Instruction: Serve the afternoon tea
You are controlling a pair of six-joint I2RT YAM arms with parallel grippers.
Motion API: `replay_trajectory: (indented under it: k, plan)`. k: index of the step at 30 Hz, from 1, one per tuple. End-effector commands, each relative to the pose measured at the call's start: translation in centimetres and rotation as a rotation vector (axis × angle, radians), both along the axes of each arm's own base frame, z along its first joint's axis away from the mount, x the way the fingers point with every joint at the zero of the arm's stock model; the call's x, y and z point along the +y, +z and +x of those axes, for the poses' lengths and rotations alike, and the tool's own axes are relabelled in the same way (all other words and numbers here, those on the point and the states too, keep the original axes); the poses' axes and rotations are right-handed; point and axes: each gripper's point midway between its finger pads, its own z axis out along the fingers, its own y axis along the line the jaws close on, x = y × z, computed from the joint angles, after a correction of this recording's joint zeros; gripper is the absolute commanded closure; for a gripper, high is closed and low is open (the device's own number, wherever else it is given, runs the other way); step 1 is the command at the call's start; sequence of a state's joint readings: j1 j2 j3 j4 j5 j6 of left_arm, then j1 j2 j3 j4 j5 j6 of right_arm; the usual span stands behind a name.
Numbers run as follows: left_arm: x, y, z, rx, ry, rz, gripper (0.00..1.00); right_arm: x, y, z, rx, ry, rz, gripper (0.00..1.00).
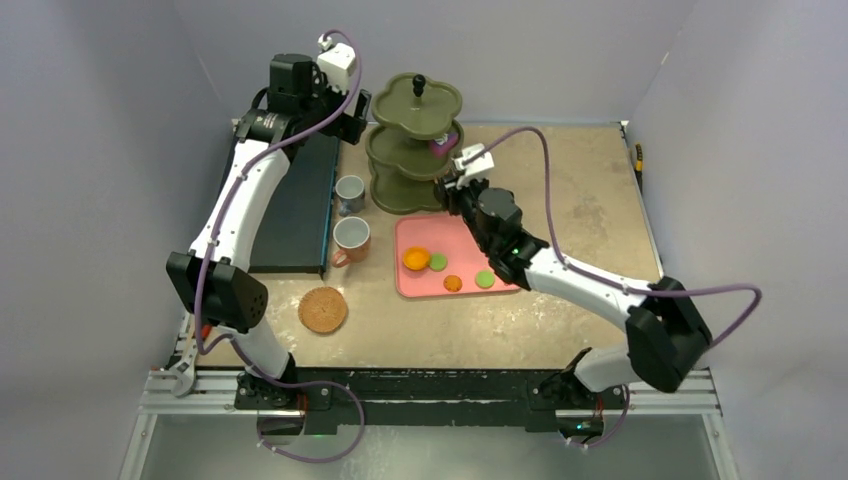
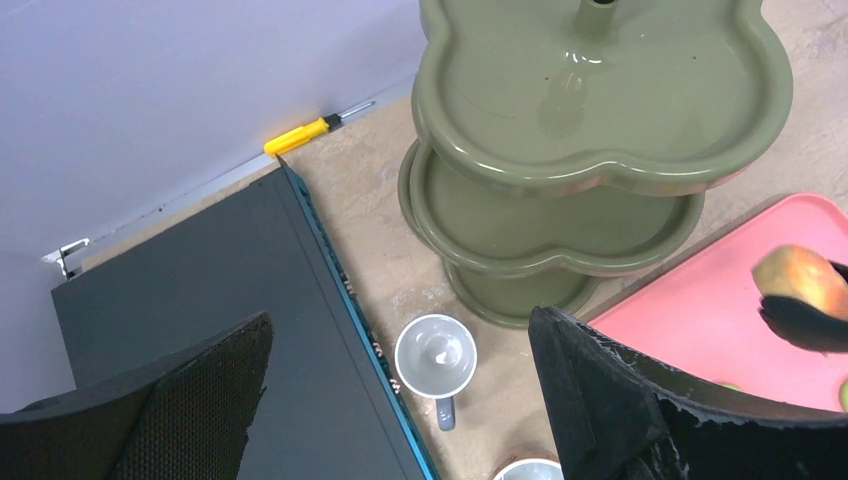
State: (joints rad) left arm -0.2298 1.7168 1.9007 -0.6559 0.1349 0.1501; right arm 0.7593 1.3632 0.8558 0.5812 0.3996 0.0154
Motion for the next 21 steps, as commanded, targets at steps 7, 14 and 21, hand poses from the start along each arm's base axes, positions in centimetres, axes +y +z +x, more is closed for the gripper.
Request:
replay_trajectory:
  k: [7,14,21]
  plan:
    - [1.3,3.5,-0.3,-0.112,0.038,-0.015,0.01,5.5,9.2,4.6,-0.368,0.076,-0.05,0.58]
    - [1.9,3.5,-0.4,-0.121,0.045,-0.005,0.01,6.2,8.8,5.6,-0.467,0.063,-0.105,0.58]
    - [2.1,3.0,-0.5,-0.111,0.04,-0.007,0.01,7.4,7.9,7.0,-0.514,0.056,-0.168,0.57]
